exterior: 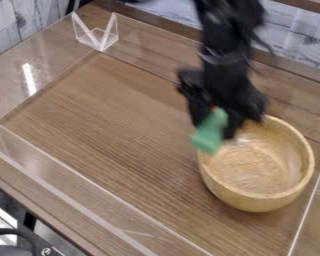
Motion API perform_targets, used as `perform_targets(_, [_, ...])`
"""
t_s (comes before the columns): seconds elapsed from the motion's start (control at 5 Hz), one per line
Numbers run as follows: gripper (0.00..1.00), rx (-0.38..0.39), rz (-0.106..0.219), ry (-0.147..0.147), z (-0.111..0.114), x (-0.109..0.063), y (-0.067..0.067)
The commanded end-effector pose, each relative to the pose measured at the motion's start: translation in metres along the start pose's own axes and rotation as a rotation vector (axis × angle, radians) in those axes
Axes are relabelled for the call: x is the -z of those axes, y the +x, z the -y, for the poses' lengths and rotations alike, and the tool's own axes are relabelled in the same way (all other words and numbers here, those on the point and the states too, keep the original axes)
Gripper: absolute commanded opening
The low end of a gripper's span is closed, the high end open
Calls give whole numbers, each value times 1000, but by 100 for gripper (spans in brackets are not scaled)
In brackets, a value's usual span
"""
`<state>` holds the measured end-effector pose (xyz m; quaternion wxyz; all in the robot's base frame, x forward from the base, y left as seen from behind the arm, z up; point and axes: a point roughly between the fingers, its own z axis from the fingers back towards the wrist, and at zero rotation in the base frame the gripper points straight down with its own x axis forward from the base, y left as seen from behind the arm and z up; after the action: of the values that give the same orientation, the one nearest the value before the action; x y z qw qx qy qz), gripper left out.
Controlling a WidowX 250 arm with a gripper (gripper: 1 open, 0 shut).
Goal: Remove the green object from the brown bowl and put it on the table
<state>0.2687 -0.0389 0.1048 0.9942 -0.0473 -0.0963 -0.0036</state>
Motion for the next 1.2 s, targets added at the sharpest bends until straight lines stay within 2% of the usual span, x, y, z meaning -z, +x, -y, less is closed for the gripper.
perform_targets(0.0, [0,-49,32,23,-47,-17,0])
perform_targets(0.2, [0,-116,27,51,-82,-23,-5])
perform_targets(0.4, [0,-169,21,62,-103,-24,-12])
perform_targets(0.6, [100,-128,6,61,-99,-8,-4])
perform_targets(0.8, [100,-86,9,75,-90,3,8])
perform_targets(1.0, [100,-107,10,86,-91,-2,9])
